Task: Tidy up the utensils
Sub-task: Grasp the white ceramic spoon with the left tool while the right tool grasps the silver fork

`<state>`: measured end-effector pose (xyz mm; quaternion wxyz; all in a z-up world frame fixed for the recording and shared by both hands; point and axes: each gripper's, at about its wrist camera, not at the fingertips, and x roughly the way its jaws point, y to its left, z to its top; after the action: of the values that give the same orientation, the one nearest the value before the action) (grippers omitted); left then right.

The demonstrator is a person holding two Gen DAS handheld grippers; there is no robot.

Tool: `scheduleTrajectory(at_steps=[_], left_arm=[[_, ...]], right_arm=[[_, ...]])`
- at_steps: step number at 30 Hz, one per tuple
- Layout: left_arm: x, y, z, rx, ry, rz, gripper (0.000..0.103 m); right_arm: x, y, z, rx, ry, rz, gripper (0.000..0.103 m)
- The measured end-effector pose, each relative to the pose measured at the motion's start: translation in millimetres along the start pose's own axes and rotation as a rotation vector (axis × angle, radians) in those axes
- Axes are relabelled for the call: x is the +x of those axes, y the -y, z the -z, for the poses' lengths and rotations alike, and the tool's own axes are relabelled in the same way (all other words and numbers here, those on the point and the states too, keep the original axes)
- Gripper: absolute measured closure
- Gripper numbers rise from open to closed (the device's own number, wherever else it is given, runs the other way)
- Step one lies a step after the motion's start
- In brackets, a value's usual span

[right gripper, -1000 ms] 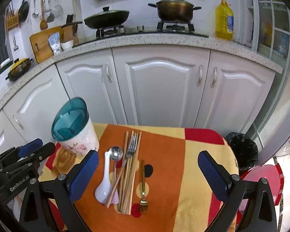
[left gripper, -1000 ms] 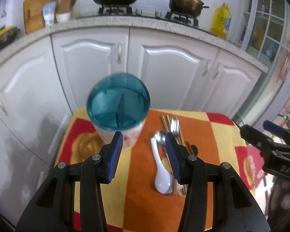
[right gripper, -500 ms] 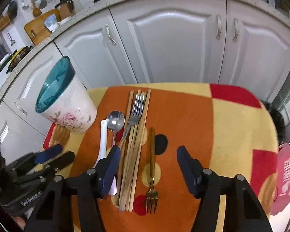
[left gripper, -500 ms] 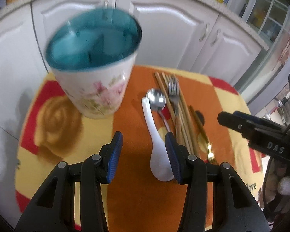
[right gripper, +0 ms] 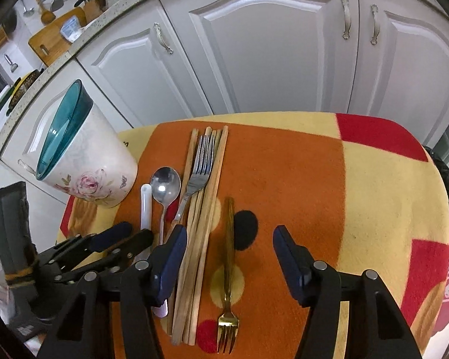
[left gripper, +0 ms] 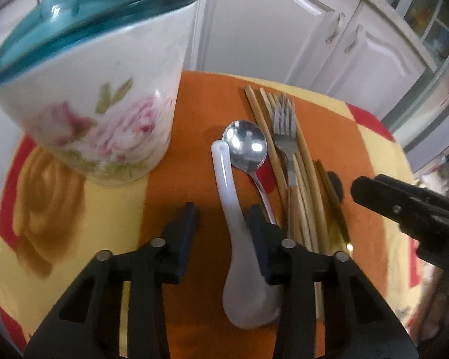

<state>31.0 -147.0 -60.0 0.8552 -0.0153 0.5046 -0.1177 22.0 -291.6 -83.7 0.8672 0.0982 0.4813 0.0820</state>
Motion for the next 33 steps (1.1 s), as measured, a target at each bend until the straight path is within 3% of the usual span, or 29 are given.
scheduleTrajectory(at_steps=[2, 3, 9, 16, 29, 33], left_arm=[[3, 3, -1, 0.025, 0.004, 0.007, 0.087], [4, 2, -2, 0.022, -0.006, 0.031, 0.089], [-3, -13, 6, 0.024, -0.039, 0.064, 0.089], [-27, -46, 35, 0.008, -0.093, 0.049, 0.09], [-39, -77, 34, -0.031, -0.078, 0.044, 0.088], [-38, -84, 24, -0.043, -0.059, 0.045, 0.081]], right_arm=[[-1, 1, 0, 0.003, -0.001, 0.0, 0.044], [-1, 1, 0, 0.002, -0.001, 0.0, 0.044], [1, -10, -3, -0.028, -0.003, -0.023, 0.044], [21, -18, -26, -0.028, 0.009, -0.05, 0.063], [76, -23, -79, -0.139, -0.021, -0.032, 0.065], [81, -25, -80, -0.168, -0.02, -0.086, 0.086]])
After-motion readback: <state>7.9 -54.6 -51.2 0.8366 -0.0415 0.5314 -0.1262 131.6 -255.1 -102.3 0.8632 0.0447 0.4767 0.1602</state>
